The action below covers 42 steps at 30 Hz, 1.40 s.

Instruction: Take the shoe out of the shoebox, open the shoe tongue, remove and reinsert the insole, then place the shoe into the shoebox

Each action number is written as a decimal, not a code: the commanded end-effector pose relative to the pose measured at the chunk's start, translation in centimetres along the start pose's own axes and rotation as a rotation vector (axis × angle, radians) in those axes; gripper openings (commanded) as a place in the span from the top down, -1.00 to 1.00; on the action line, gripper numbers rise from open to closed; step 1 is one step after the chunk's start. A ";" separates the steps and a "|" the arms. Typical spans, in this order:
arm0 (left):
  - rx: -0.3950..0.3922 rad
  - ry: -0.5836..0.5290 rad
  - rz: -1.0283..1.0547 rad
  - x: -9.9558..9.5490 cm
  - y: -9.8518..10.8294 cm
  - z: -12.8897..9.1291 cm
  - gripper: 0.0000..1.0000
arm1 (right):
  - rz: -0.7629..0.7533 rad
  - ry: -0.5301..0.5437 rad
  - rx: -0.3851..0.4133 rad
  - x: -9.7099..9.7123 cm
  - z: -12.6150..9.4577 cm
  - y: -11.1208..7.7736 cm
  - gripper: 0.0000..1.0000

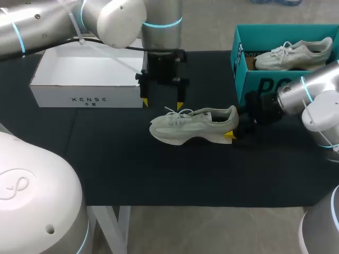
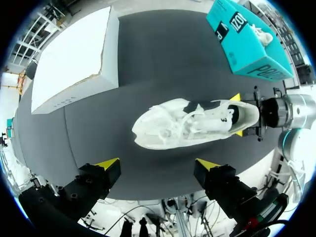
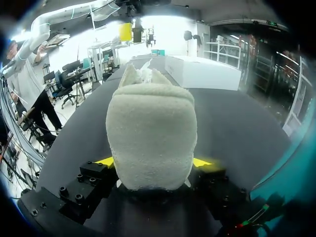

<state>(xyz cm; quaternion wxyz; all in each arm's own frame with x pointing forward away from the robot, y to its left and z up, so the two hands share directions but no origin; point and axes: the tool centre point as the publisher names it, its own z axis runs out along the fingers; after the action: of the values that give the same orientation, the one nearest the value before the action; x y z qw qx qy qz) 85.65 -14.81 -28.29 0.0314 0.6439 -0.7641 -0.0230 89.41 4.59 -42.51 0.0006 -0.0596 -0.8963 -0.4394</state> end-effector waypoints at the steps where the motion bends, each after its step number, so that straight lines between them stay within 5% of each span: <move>1: 0.030 -0.015 0.000 2.6 0.2 0.0 -1.00 | 0.000 0.001 0.001 -0.2 0.5 -0.2 1.00; 11: 0.112 0.005 0.005 6.8 1.4 0.8 -1.00 | 0.000 0.001 0.001 -0.2 0.5 -0.2 1.00; 26: 0.137 -0.066 -0.006 11.7 -2.5 2.3 -1.00 | 0.000 0.001 0.001 -0.2 0.5 -0.2 1.00; 32: 0.152 -0.118 -0.030 12.3 -4.9 3.5 -1.00 | 0.000 0.001 0.001 -0.2 0.5 -0.2 1.00; 42: 0.126 -0.175 -0.089 10.6 -7.5 5.1 -1.00 | 0.000 0.001 0.001 -0.2 0.5 -0.2 1.00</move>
<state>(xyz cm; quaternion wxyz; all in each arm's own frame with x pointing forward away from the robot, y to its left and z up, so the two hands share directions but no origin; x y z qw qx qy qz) 90.05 -26.15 -33.22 -0.0743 0.6735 -0.7353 -0.0162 89.41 4.59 -42.51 0.0006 -0.0596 -0.8963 -0.4394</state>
